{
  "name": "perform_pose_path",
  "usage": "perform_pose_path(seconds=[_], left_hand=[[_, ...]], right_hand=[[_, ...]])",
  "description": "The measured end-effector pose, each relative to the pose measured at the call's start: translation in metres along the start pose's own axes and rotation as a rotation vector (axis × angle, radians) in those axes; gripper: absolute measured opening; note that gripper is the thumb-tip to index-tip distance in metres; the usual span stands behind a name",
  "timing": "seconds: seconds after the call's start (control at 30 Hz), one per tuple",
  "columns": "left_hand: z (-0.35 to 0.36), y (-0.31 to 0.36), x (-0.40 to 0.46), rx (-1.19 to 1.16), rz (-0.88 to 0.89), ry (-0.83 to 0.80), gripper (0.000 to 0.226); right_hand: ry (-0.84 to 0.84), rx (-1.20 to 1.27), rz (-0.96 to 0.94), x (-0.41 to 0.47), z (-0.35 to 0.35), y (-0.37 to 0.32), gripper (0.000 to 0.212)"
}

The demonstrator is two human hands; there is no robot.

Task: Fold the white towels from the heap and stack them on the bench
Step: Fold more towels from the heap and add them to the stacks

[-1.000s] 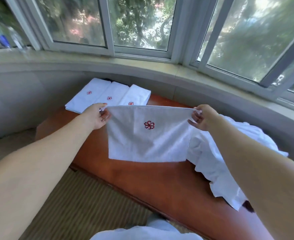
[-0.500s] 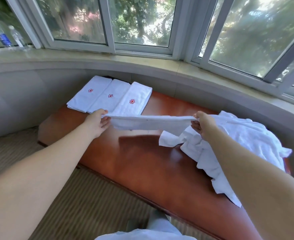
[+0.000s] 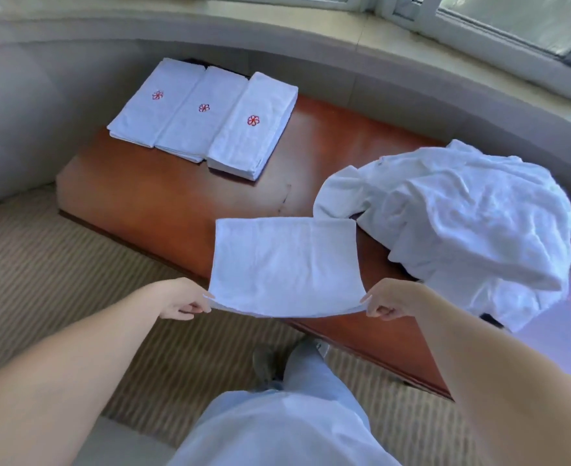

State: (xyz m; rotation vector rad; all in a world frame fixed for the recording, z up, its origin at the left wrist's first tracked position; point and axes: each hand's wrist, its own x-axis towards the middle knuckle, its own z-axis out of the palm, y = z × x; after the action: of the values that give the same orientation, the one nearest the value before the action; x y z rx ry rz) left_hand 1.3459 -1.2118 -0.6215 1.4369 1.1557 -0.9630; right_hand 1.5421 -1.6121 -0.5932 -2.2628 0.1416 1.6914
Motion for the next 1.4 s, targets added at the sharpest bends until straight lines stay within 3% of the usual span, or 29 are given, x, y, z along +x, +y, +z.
perform_pose_path(seconds=[0.2, 0.27, 0.4, 0.5, 0.67, 0.77, 0.97, 1.13, 1.2, 1.4], left_hand=[[-0.014, 0.020, 0.010, -0.009, 0.189, 0.148, 0.006], [-0.019, 0.031, 0.014, -0.013, 0.250, 0.199, 0.015], [-0.027, 0.056, 0.029, -0.046, 0.377, 0.322, 0.026], [-0.030, 0.078, 0.040, -0.057, 0.423, 0.367, 0.017], [-0.032, 0.112, 0.071, -0.111, 0.407, 0.409, 0.015], [-0.034, 0.127, 0.089, -0.139, 0.371, 0.425, 0.027], [-0.032, 0.145, 0.120, -0.140, 0.290, 0.416, 0.044], [-0.030, 0.151, 0.145, -0.191, 0.277, 0.470, 0.009], [-0.026, 0.152, 0.154, -0.224, 0.260, 0.475, 0.017], [-0.019, 0.149, 0.162, -0.243, 0.285, 0.550, 0.007]], right_hand=[[0.255, 0.055, -0.130, 0.021, -0.021, -0.019, 0.021], [0.326, 0.062, -0.188, 0.031, -0.032, -0.026, 0.014], [0.426, 0.104, -0.263, 0.057, -0.051, -0.040, 0.021], [0.455, 0.180, -0.276, 0.075, -0.060, -0.054, 0.021], [0.474, 0.375, -0.285, 0.104, -0.070, -0.083, 0.011], [0.460, 0.410, -0.279, 0.125, -0.077, -0.090, 0.011], [0.504, 0.290, -0.208, 0.167, -0.084, -0.097, 0.025], [0.545, 0.243, -0.198, 0.193, -0.080, -0.100, 0.028], [0.569, 0.209, -0.188, 0.201, -0.079, -0.100, 0.030], [0.667, 0.178, -0.245, 0.206, -0.073, -0.101, 0.029]])
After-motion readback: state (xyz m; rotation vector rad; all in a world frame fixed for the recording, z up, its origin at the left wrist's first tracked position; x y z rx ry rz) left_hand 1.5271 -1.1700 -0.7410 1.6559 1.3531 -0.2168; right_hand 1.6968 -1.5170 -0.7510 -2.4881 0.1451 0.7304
